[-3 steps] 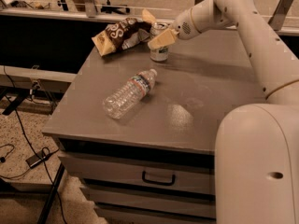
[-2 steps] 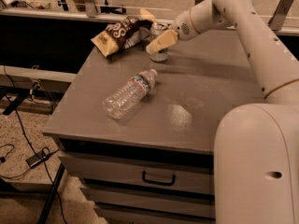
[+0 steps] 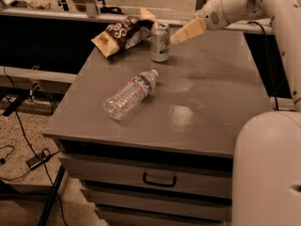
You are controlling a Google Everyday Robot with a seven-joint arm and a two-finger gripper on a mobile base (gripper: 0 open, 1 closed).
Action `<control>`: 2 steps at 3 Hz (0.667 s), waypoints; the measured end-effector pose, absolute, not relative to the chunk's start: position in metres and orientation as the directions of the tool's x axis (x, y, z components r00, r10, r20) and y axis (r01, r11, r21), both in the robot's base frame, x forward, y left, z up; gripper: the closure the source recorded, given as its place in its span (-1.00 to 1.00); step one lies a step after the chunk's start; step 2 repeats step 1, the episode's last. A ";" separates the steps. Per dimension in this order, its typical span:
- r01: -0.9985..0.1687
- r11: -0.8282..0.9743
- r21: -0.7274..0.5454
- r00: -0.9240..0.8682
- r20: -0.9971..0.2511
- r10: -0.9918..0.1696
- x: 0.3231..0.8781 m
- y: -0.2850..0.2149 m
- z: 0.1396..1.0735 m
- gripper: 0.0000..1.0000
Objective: Move 7up can near brown chip bag
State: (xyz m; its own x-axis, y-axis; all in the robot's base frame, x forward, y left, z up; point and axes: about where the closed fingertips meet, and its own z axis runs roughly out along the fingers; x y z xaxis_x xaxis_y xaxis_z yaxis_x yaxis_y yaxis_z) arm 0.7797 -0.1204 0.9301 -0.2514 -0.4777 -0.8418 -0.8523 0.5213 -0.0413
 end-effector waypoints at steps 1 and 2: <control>-0.853 0.520 -0.038 -0.254 -0.840 -0.479 0.778 -0.122 0.929 -1.00; -0.853 0.520 -0.038 -0.254 -0.840 -0.479 0.778 -0.122 0.929 -1.00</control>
Offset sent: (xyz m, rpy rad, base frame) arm 0.0000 0.0000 0.0000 0.0000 0.0000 0.0000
